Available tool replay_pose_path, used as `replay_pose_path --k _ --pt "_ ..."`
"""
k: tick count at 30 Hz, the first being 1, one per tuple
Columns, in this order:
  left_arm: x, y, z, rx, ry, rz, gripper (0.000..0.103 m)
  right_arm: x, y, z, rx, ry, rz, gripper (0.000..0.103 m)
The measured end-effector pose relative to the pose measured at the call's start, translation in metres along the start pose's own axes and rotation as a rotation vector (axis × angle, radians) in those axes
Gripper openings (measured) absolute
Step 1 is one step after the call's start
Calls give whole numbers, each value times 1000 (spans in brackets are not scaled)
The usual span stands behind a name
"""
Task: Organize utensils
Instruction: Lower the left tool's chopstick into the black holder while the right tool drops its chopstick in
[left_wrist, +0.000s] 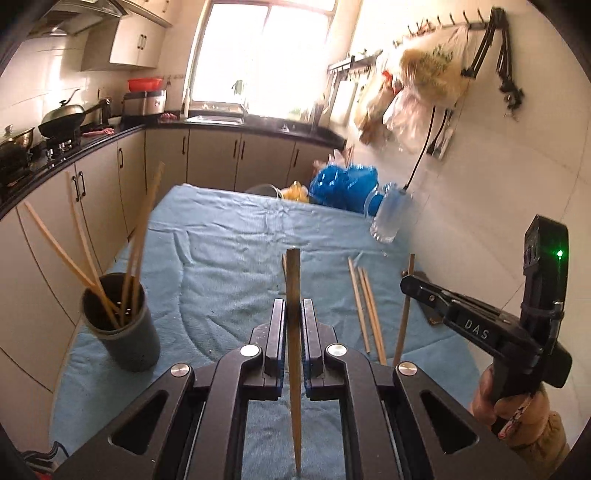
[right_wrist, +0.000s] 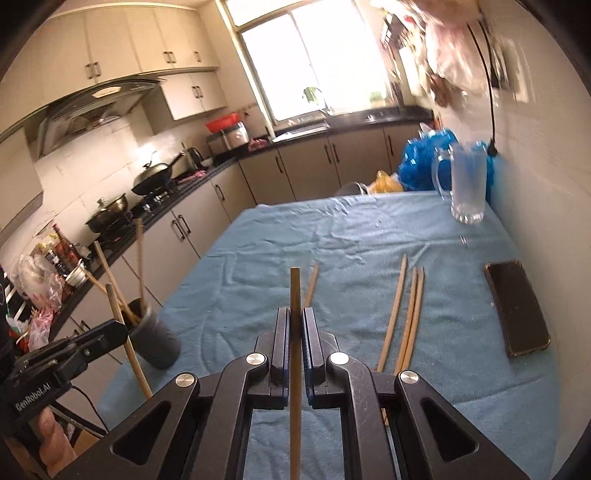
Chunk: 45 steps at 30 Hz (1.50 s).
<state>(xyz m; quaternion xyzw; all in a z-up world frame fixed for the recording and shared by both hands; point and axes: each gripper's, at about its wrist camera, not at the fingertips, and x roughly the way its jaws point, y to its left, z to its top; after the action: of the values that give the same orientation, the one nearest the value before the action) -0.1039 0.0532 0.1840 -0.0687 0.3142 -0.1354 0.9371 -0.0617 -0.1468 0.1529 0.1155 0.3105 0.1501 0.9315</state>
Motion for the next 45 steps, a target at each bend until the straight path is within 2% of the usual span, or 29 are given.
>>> replay_pose_path --k 9,18,25,31,37,41,45 --pt "-51 17 8 -43 -116 5 7 -22 28 7 -41 -61 34 7" --pt "-93 40 30 -78 -219 21 7 -25 50 24 -74 -98 68 7" --pt "-116 68 59 -77 -301 125 7 -25 90 51 -114 -146 165 7" --pt "-119 97 78 -84 -354 213 7 -19 133 80 -143 -182 261 7" --pt "-100 128 95 -104 -348 251 7 6 184 98 -176 -210 328 7" --pt "-76 148 99 -125 -311 267 7 34 204 97 -197 -200 310 7" --pt "-48 162 94 -149 -246 265 7 71 209 90 -192 -123 291 7"
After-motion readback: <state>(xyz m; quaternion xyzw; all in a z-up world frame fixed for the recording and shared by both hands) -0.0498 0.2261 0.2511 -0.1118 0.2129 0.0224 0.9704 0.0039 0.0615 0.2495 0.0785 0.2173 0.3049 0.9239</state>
